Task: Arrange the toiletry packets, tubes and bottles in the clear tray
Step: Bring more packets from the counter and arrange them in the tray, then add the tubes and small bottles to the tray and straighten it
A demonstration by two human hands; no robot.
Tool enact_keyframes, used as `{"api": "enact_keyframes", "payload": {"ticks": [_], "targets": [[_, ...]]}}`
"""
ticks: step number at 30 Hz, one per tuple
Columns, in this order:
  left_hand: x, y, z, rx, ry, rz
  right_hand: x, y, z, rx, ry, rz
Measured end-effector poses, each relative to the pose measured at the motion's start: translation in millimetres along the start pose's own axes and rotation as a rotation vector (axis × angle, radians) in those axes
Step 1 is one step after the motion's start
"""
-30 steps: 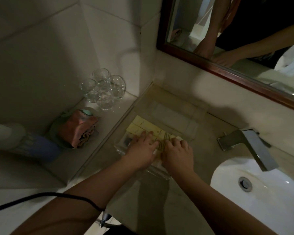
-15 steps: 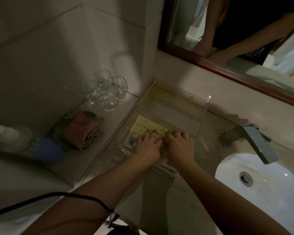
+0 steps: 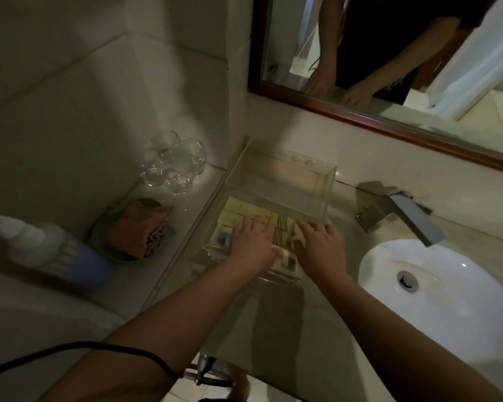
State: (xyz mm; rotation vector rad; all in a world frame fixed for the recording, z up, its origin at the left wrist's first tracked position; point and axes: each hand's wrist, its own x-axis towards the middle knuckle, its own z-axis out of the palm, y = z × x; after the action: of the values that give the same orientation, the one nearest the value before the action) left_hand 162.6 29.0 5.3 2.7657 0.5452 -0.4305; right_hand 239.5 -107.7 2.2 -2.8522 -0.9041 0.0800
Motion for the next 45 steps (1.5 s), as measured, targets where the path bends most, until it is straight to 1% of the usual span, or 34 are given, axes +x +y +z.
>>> {"api": "enact_keyframes", "payload": {"ticks": [4,7,12,18,22,25,27,29,33,38,40,42,44,45], "targets": [[-18.2,29.0,-0.8,-0.032,0.093,0.065,-38.7,42.0,-20.9,0.062,0.052,0.022],[-34.4,73.7,6.3,-0.036,0.110,0.128,-78.9,85.3,-33.3,0.072,0.103,0.086],[-76.1,175.3,32.5,-0.081,0.104,0.279,-166.9,177.1,-61.8,0.057,0.061,0.276],[-122.5,305.9,76.2,-0.056,0.133,0.487,-279.5,286.1,-91.4,0.015,0.079,0.439],[-145.7,384.5,102.4,-0.046,0.064,0.610,-343.7,345.5,-98.2,0.044,0.071,0.567],[-149.0,431.2,117.4,-0.015,0.001,0.683,-376.4,387.0,-98.1,0.072,0.030,0.680],[-144.6,459.5,128.4,0.016,-0.051,0.719,-392.7,410.1,-95.8,0.087,0.034,0.736],[-137.6,488.3,139.2,0.024,-0.101,0.743,-403.4,432.5,-94.3,0.083,0.031,0.783],[-120.3,549.0,160.0,-0.030,-0.150,0.787,-415.2,479.3,-96.5,0.094,0.011,0.874],[-103.0,609.9,187.5,-0.001,-0.239,0.781,-416.8,528.7,-98.5,0.139,-0.008,0.973],[-102.0,627.5,197.8,0.026,-0.266,0.774,-417.6,544.6,-96.0,0.173,-0.026,0.969],[-103.3,639.8,207.1,-0.005,-0.318,0.749,-419.4,556.6,-91.1,0.182,-0.040,0.940],[-104.8,647.2,219.9,-0.083,-0.393,0.720,-417.9,568.4,-87.0,0.166,-0.026,0.873],[-104.6,652.2,225.3,-0.110,-0.396,0.694,-415.6,575.6,-84.7,0.143,-0.025,0.817]]}}
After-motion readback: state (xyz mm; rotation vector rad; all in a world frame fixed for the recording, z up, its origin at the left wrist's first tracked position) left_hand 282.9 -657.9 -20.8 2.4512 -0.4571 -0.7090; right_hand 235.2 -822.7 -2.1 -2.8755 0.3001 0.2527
